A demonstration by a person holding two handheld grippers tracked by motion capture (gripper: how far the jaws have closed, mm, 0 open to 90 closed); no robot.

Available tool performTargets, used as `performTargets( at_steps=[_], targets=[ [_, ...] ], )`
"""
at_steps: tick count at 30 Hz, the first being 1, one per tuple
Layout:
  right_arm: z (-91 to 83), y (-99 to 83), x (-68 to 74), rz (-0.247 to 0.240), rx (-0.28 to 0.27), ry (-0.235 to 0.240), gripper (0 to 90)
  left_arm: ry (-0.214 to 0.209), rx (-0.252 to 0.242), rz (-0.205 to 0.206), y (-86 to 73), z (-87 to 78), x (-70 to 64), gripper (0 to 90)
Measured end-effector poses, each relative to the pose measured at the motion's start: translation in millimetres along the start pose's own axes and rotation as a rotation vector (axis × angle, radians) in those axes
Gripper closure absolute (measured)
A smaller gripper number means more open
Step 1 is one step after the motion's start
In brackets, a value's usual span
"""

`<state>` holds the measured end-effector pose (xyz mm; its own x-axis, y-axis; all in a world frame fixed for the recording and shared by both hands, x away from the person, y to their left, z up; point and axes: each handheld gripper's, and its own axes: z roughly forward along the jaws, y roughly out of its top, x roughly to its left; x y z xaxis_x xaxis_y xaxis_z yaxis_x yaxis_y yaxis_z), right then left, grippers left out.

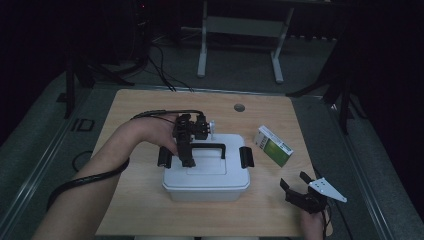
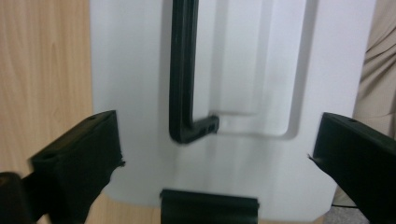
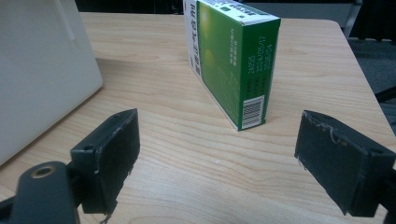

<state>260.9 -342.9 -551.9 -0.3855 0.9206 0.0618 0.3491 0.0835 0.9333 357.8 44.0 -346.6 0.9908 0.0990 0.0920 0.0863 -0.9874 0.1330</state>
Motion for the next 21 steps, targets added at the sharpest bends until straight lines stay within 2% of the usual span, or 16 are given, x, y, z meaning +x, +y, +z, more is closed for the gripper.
performTargets(
  at_steps=[8,10,11,12,14,17,18,21],
  targets=[
    [0.0,-0.1,0.3,0.0,-0.001,0.005,13.5,-0.011,0.014,0.003,11.1,6.8,11.2,6.6],
    [-0.1,-0.1,0.1,0.001,-0.001,0.006,13.5,-0.018,0.002,0.007,12.3,7.3,14.4,8.5],
    [0.0,-0.1,0.1,0.001,-0.002,0.006,13.5,-0.03,-0.013,-0.005,12.3,7.4,17.0,17.4],
    [0.0,-0.1,0.1,0.0,-0.001,0.007,13.6,-0.031,-0.014,-0.007,12.4,8.0,19.5,21.0],
    [0.1,-0.1,0.1,0.001,-0.001,0.008,13.5,-0.035,-0.009,-0.008,14.0,9.8,22.3,21.1],
    [0.2,-0.2,0.0,0.0,0.0,0.008,13.5,-0.037,-0.007,-0.004,16.1,11.3,23.5,26.2],
    [0.2,-0.2,0.0,-0.001,0.0,0.008,13.5,-0.052,-0.006,0.004,18.2,12.2,23.4,29.4],
    [0.1,-0.2,0.0,0.0,0.0,0.009,13.5,-0.054,-0.011,0.021,20.3,12.5,23.2,43.0]
  ],
)
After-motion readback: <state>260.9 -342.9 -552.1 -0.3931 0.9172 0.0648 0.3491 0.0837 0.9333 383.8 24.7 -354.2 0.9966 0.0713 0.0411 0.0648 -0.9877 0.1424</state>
